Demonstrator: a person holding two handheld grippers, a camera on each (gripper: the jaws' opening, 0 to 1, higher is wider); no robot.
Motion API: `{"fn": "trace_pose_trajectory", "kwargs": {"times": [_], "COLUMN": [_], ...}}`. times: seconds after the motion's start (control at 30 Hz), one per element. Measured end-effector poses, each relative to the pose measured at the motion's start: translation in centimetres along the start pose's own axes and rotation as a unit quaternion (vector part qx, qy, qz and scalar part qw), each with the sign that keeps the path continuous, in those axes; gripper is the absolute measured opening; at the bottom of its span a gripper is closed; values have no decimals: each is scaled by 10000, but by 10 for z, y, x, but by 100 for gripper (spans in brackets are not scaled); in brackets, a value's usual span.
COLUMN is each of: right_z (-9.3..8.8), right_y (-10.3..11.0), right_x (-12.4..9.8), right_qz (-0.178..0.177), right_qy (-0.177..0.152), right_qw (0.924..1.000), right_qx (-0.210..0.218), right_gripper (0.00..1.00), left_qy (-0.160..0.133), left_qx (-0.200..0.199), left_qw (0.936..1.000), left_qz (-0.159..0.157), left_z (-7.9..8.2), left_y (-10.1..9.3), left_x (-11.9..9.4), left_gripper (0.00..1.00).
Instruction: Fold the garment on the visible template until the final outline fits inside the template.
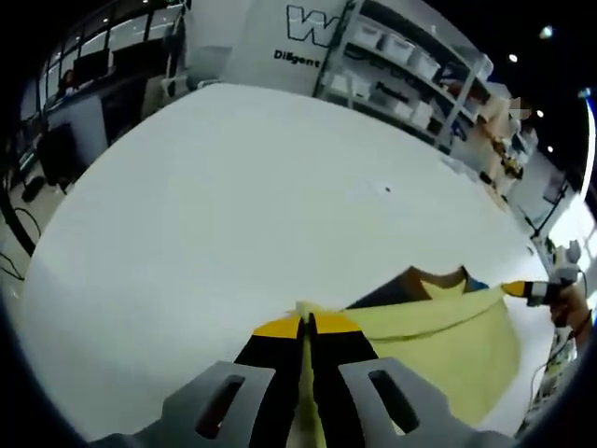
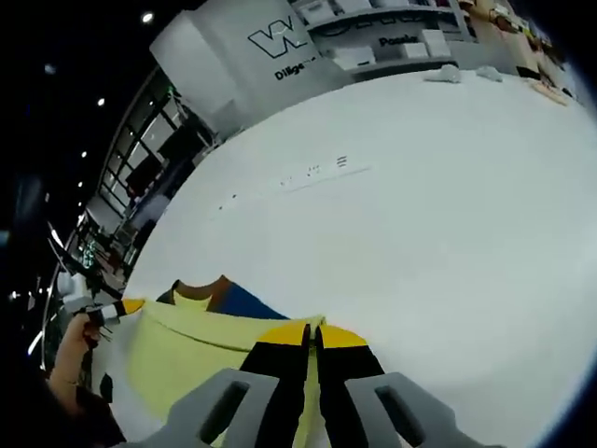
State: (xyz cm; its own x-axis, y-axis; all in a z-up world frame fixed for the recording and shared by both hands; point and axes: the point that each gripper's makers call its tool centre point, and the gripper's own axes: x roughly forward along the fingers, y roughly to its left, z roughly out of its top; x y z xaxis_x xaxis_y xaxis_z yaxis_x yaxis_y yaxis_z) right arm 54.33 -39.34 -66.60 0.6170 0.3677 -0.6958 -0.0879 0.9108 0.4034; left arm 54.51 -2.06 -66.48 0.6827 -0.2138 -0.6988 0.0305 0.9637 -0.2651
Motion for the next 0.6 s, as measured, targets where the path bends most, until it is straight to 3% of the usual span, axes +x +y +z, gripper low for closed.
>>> {"fn": "trace_pose_trajectory", "kwargs": {"times": [0.13, 0.2, 0.23, 0.3, 0.33, 0.5, 0.57, 0.6], "right_z": [-10, -2, -6, -4, -3, -3, -4, -6], "right_y": [2, 5, 8, 9, 11, 18, 18, 18], "right_x": [2, 5, 1, -3, -6, -15, -17, -18], "right_qz": [-41, 46, 102, 98, 153, 323, 297, 294], "right_qy": [-30, -359, -258, -328, -396, -405, -355, -292], "right_qw": [9993, 9977, 9964, 9927, 9882, 9681, 9529, 9460], "right_qx": [-359, -568, -797, -1161, -1471, -2452, -2996, -3214], "right_gripper": [0, 0, 0, 3, 6, 22, 28, 30], "left_qy": [-110, -318, -274, -421, -479, -508, -478, -430], "left_qx": [346, 681, 797, 1619, 1943, 2506, 2845, 2876], "left_qw": [9993, 9969, 9962, 9856, 9793, 9626, 9515, 9503], "left_qz": [-24, -213, -229, -235, -309, -891, -1070, -1112], "left_z": [0, 6, 5, 14, 16, 13, 10, 8], "left_y": [-1, -8, -8, -5, -9, -22, -26, -26], "left_x": [1, 0, -2, -3, -6, -15, -17, -18], "left_gripper": [1, 2, 5, 14, 19, 31, 36, 37]}}
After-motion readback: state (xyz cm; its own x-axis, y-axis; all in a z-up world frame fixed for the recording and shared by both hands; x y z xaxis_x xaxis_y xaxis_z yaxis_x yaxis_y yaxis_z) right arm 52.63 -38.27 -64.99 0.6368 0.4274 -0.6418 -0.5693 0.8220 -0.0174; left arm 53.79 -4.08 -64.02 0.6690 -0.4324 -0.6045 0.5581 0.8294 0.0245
